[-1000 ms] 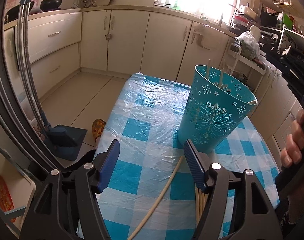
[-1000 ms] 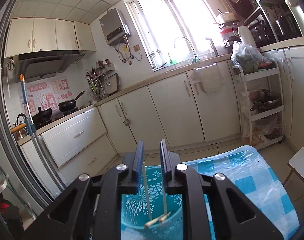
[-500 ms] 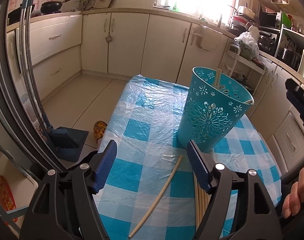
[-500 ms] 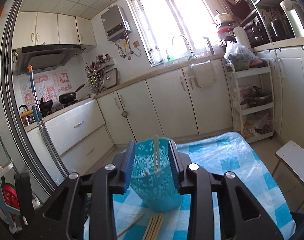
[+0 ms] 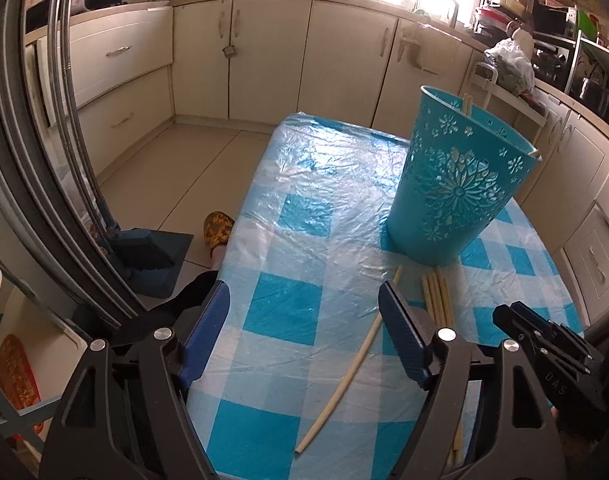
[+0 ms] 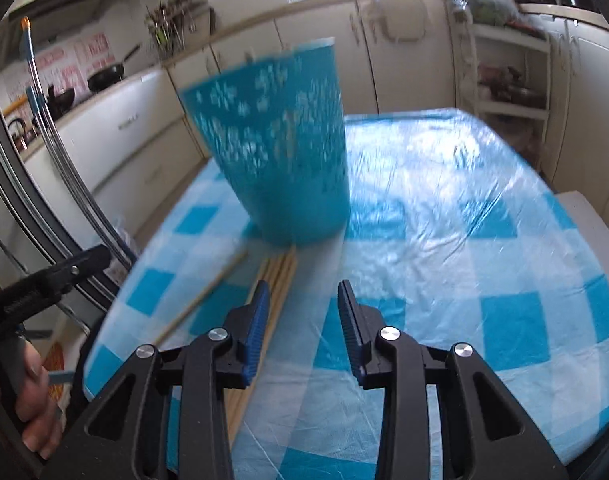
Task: Organize utensils
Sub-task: 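Move both tools back down to the chopstick pile beside the basket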
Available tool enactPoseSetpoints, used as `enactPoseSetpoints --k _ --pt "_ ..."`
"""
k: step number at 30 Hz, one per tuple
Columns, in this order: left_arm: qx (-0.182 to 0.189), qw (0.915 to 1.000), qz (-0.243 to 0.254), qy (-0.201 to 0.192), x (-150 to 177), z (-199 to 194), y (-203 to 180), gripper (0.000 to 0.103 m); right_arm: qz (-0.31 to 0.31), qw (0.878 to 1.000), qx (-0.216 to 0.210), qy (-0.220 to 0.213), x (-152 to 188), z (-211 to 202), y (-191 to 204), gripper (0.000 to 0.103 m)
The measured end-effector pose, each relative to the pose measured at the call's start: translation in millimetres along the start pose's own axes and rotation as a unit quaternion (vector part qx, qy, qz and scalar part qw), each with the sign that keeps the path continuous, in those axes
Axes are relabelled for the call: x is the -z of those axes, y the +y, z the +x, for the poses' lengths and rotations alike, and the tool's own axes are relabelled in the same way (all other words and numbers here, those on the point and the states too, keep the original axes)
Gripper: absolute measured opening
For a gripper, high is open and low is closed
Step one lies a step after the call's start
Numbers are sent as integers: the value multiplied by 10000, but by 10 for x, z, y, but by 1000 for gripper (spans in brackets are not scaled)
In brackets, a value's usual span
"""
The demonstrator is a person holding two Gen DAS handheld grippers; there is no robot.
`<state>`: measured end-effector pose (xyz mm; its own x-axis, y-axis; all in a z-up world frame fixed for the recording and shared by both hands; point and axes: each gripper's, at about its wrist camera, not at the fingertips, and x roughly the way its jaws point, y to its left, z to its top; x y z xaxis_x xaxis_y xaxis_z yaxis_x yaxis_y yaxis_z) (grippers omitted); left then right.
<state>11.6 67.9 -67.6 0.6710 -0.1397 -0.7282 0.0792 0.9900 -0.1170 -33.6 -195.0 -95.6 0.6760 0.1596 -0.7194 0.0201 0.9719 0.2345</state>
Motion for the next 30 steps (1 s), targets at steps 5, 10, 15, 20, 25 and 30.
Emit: enactPoseSetpoints --k 5,10,15,20,25,30 --pt "-158 9993 30 343 143 114 110 73 -188 9993 152 302 5 215 66 26" --pt "-252 9982 249 480 234 108 119 73 -289 9986 154 410 -27 293 118 26" --pt "-514 9959 425 603 316 139 157 73 -400 9977 191 511 -9 359 172 26" --pt "-551 9930 557 882 379 226 143 73 -475 9971 229 542 -3 340 176 26" --pt "-328 9878 1049 1100 513 256 -88 74 -517 9967 275 562 -11 347 181 25" --pt "26 9853 1190 1224 563 246 -227 74 -558 9964 303 566 -9 341 165 25"
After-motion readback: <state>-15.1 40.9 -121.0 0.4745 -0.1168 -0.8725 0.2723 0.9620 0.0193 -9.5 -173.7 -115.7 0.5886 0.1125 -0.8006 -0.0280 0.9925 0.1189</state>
